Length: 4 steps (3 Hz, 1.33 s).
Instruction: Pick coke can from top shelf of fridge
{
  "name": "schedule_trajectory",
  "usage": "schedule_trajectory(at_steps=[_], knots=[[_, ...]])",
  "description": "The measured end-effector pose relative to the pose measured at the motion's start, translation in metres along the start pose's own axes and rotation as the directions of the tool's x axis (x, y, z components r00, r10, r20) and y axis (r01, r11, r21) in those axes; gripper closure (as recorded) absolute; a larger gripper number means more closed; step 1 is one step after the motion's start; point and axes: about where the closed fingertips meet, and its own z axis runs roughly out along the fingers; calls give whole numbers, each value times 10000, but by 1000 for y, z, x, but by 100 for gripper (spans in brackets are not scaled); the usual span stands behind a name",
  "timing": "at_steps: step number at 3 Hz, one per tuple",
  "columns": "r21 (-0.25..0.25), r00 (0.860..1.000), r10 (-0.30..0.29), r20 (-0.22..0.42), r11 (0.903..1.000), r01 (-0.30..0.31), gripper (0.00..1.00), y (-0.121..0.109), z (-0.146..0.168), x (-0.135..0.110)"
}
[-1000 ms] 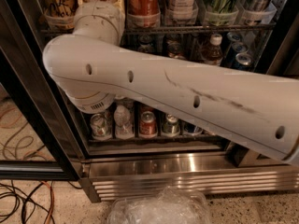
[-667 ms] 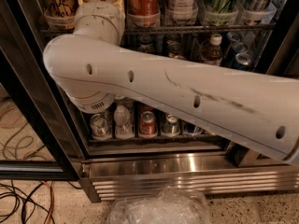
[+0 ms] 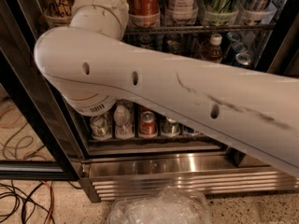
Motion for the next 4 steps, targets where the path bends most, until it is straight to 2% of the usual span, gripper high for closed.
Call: schedule_trajectory(at_steps=[1,2,3,4], knots=[[-252,9998,94,192,9996,-89,100,3,-13,-21],[-719,9990,405,-183,9965,-417,100,11,-34,-27],[-1155,9898,793,-1183,9889,-930,100,20,-62,-7],[-1638,9706,1136,-2123,9750,-1499,100,21,-87,22]])
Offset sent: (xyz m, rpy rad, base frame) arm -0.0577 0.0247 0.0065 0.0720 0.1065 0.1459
